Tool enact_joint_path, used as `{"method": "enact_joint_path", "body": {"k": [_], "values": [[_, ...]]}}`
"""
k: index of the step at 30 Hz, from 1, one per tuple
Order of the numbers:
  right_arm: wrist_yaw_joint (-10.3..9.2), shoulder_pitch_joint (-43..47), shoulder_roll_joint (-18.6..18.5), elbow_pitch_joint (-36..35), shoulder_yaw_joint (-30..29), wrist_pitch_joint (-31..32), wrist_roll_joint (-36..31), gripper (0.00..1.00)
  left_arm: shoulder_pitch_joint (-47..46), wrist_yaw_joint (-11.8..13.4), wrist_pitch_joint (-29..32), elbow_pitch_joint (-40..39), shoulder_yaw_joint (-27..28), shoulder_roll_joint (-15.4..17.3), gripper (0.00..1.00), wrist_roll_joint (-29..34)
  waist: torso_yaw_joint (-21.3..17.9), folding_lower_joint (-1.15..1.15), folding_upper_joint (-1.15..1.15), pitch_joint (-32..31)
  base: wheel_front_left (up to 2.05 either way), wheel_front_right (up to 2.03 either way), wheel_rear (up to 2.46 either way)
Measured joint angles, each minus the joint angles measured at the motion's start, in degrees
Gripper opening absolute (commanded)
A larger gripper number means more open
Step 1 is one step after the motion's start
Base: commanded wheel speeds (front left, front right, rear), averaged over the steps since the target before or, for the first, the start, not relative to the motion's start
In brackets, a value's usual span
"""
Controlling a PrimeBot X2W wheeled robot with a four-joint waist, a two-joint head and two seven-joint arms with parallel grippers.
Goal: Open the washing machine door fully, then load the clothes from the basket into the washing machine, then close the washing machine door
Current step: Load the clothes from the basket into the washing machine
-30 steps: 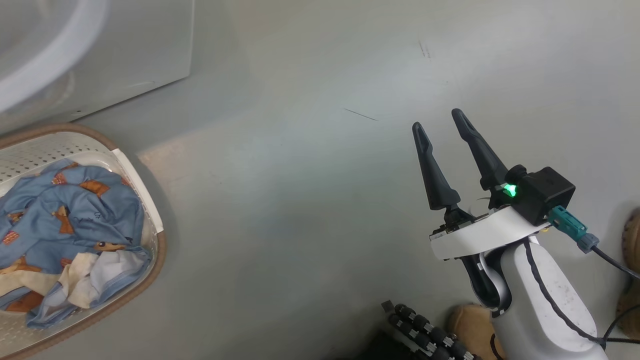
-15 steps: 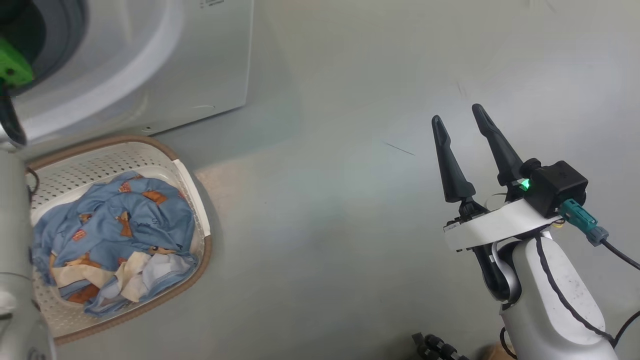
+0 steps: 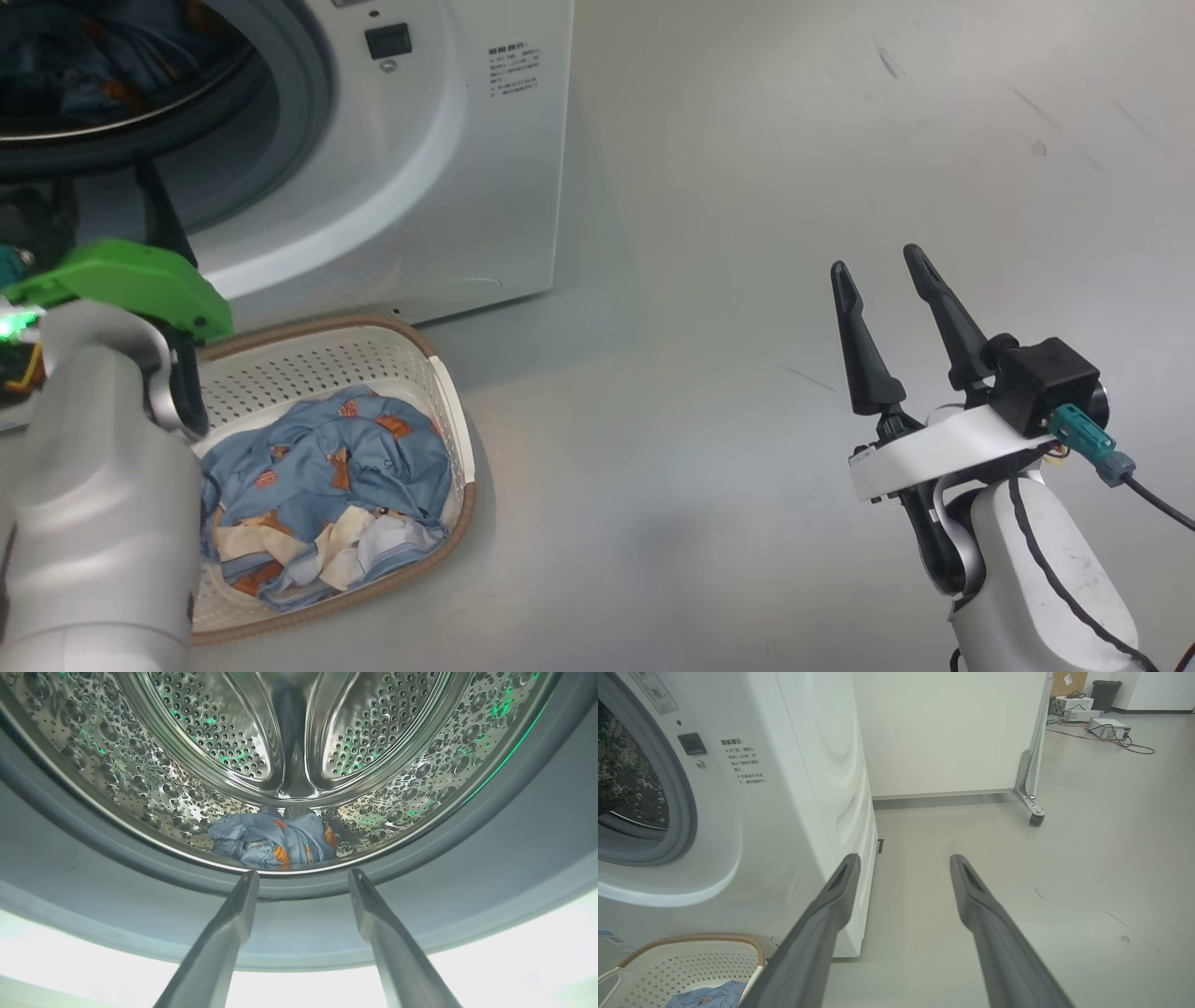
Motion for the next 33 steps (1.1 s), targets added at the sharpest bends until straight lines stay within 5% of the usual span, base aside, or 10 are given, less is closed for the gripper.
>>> {"method": "enact_joint_path", "body": {"k": [8,33], "values": [[0.03,3.16,0.0,0.63,-1.37,0.0,-0.45,1.0,9.48,-2.83,-0.01,-1.82,-1.05,-2.0,1.0,-0.13,1.87,0.0,0.0,-5.94,0.0,0.0,0.0],[0.52,16.14,-0.99,0.82,-4.32,0.0,-1.79,1.0,42.76,-3.6,-0.01,-26.85,-1.81,-3.19,1.0,0.69,5.89,0.0,0.0,-24.9,0.0,0.0,0.0]]}}
